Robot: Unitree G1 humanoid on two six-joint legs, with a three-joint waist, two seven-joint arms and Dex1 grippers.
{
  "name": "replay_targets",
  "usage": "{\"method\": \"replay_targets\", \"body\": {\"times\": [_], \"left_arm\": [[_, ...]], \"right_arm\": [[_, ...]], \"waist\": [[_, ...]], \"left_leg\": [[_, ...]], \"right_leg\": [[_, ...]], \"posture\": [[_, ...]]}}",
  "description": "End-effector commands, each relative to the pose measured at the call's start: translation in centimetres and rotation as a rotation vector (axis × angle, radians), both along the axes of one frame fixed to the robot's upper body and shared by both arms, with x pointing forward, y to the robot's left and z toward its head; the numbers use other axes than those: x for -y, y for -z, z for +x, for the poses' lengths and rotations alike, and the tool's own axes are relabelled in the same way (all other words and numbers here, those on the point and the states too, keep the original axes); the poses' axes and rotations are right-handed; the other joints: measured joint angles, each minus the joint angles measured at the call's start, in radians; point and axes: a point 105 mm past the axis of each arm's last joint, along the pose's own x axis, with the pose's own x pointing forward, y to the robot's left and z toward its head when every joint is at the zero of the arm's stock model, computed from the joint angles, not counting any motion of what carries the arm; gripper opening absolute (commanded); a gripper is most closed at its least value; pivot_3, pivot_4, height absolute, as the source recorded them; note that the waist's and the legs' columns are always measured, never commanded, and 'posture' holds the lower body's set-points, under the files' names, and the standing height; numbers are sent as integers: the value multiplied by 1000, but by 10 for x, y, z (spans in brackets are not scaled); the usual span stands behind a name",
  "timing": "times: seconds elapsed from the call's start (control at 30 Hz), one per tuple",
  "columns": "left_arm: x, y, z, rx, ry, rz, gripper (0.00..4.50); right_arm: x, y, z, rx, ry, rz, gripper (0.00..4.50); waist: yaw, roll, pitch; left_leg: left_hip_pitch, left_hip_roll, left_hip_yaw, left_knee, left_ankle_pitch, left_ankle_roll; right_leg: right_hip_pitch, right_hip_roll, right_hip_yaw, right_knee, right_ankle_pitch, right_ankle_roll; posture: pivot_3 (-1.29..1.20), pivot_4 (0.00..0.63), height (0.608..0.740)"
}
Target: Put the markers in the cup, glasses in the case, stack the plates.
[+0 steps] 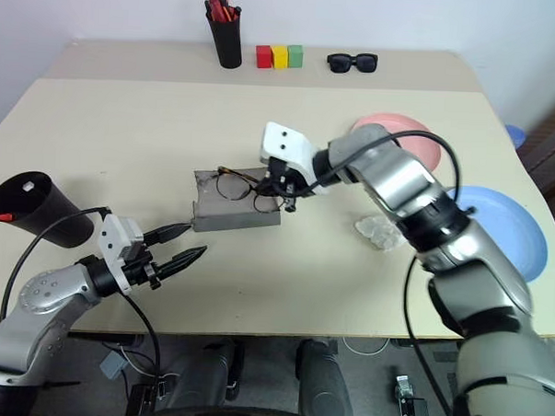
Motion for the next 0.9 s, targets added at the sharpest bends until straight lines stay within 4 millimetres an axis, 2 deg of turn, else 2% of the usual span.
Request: {"method": "replay_targets", "body": {"times": [0.03, 0.27, 0.5, 0.7, 0.83, 0.9], "left_arm": [[1, -7, -5, 31, -2, 11, 2784], [-3, -6, -8, 30, -18, 16, 2784], [-6, -3, -5, 31, -16, 27, 2784], [-5, 5, -1, 35, 0, 29, 2784], [-5, 6, 1, 43, 7, 33, 2784], [-6, 7, 2, 46, 7, 36, 2784]], "right_arm": [[-5, -9, 13, 45, -52, -42, 36], [-14, 1, 24, 14, -80, -83, 36], [0, 9, 7, -26, -187, -136, 36], [0, 15, 4, -44, -173, -140, 36], [-5, 11, 5, -34, -164, -108, 1366], [-8, 2, 9, -2, -139, -73, 2419]], "waist": [[5, 0, 0], [3, 0, 0], [5, 0, 0], [1, 0, 0], [2, 0, 0], [1, 0, 0]], "left_leg": [[0, 0, 0, 0, 0, 0], [0, -1, -5, -1, 0, 0], [0, -2, -5, -1, 0, -1], [1, -2, -5, 0, 0, -1], [2, -2, -4, 1, 1, -2], [2, -2, -4, 1, 2, -3]], "right_leg": [[0, -1, 0, 0, 0, 0], [-1, -2, -1, 1, 1, -1], [-1, -2, -1, 2, 1, -1], [-2, -2, -1, 7, 1, -1], [-3, -1, -1, 11, 0, -1], [-3, -1, -1, 12, 1, -2]], "posture": [[0, 150, 740], [0, 150, 740], [0, 150, 740], [0, 150, 740], [0, 150, 740], [0, 150, 740]]}}
